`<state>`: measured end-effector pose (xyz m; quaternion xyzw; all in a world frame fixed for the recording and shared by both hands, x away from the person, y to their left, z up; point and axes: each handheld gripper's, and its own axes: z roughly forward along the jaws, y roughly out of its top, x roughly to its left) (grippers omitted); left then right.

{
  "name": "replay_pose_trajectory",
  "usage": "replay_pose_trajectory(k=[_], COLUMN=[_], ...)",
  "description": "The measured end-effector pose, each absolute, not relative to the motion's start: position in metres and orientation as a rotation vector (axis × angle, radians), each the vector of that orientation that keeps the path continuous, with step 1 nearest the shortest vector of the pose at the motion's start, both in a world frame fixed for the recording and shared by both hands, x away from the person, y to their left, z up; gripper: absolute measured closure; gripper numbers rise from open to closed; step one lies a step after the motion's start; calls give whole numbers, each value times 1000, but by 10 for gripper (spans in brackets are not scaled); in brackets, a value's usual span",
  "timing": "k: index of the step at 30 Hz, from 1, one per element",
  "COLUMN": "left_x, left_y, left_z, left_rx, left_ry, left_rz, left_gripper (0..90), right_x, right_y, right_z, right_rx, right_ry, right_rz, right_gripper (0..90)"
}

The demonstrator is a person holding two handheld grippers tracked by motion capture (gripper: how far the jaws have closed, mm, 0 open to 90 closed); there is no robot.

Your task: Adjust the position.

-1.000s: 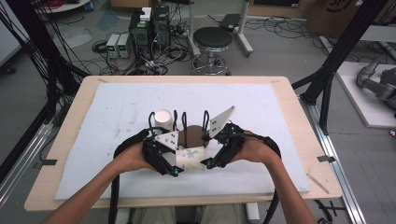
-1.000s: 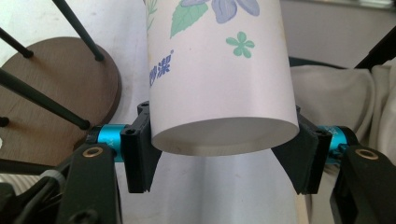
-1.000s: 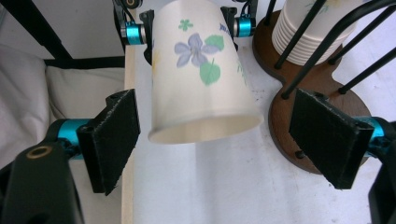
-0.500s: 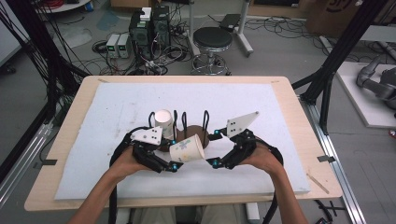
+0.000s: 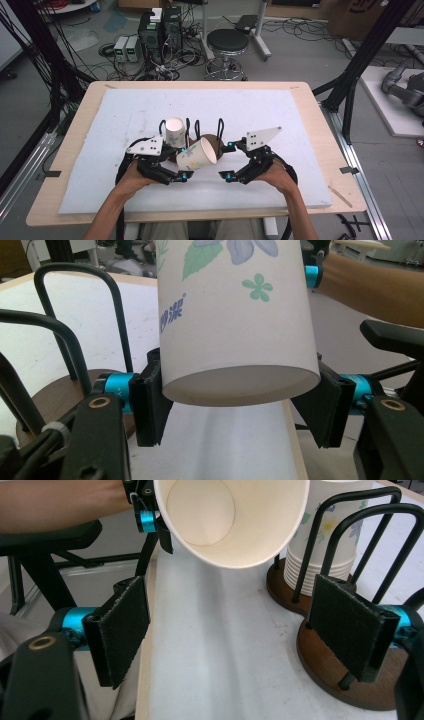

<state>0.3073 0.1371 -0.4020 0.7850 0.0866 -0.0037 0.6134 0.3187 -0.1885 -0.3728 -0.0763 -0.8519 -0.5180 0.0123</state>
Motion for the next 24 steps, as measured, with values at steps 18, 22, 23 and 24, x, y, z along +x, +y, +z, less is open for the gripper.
replay_pose_trajectory(k=[18, 22, 23, 24], left_x=[306, 305, 305, 305], left_y=[117, 112, 109, 109], left_z=[-405, -406, -407, -407], left_rx=[1776, 1782, 1787, 1787], left_ry=[160, 148, 139, 139], left_rz=[-18, -23, -28, -28], left_gripper=[369, 369, 369, 369], right_x=[318, 319, 319, 320], right_y=[-173, -170, -169, -169], right_z=[-384, -385, -385, -385], right_rx=[-194, -189, -184, -181], right_ry=[-2559, -2543, -2539, -2535], right_rz=[-1696, -1705, -1714, -1719], right_gripper=[177, 177, 177, 178])
